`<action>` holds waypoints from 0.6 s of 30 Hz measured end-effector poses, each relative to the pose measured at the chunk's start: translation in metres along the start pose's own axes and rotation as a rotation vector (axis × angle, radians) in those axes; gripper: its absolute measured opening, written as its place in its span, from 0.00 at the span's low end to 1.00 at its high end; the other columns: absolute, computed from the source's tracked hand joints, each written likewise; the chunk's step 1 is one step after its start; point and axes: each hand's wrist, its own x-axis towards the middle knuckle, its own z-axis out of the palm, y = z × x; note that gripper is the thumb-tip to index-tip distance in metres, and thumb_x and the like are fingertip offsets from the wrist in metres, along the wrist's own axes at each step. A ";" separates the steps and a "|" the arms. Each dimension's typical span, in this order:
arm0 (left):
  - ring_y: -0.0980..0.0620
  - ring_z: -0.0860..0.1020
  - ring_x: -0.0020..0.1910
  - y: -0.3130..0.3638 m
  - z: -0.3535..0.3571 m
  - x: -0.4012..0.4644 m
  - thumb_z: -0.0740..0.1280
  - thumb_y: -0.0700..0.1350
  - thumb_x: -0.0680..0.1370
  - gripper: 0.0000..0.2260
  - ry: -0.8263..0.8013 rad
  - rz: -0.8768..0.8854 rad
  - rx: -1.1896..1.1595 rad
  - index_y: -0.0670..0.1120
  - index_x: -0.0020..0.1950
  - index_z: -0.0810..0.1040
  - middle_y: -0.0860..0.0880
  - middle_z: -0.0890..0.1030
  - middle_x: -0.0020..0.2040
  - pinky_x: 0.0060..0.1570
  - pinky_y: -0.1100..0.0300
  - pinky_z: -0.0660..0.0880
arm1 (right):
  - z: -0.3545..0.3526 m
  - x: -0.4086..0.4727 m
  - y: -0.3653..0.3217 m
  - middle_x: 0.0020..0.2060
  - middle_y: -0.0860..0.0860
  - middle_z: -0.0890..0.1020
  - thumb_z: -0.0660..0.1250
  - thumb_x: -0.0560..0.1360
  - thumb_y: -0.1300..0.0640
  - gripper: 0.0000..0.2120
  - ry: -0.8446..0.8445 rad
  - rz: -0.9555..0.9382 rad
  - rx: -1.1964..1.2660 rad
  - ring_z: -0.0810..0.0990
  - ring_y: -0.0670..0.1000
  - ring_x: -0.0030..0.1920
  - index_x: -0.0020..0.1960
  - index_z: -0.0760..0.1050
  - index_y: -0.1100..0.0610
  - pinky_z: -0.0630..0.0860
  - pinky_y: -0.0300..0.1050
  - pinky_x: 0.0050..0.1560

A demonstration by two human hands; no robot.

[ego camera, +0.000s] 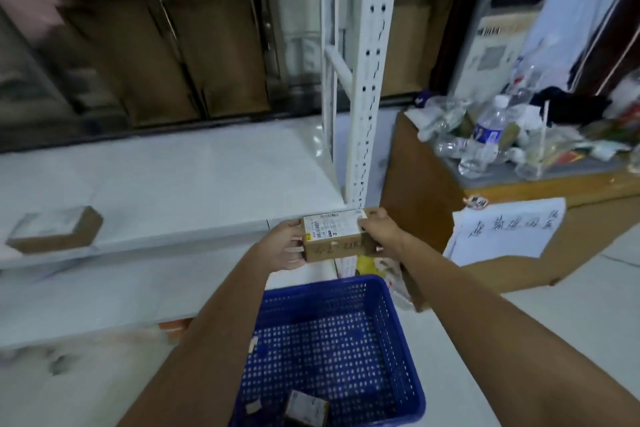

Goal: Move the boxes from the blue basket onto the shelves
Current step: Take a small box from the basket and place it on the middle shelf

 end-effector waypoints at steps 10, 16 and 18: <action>0.45 0.78 0.50 0.197 0.013 -0.222 0.65 0.42 0.76 0.09 0.042 0.183 0.092 0.56 0.49 0.79 0.45 0.79 0.53 0.43 0.54 0.77 | -0.045 -0.170 -0.227 0.53 0.58 0.75 0.62 0.77 0.55 0.18 -0.015 -0.160 0.055 0.76 0.57 0.49 0.65 0.64 0.48 0.80 0.55 0.51; 0.49 0.79 0.47 0.245 0.016 -0.304 0.62 0.44 0.77 0.10 0.116 0.325 0.118 0.57 0.51 0.79 0.49 0.80 0.51 0.46 0.57 0.76 | -0.048 -0.233 -0.289 0.48 0.55 0.74 0.59 0.77 0.56 0.15 -0.041 -0.317 0.081 0.77 0.56 0.48 0.63 0.67 0.51 0.81 0.53 0.48; 0.49 0.79 0.46 0.249 0.016 -0.326 0.63 0.45 0.77 0.10 0.158 0.347 0.101 0.57 0.53 0.78 0.49 0.79 0.52 0.44 0.57 0.76 | -0.046 -0.249 -0.298 0.47 0.56 0.75 0.59 0.77 0.57 0.15 -0.061 -0.347 0.089 0.78 0.56 0.46 0.63 0.68 0.53 0.80 0.53 0.48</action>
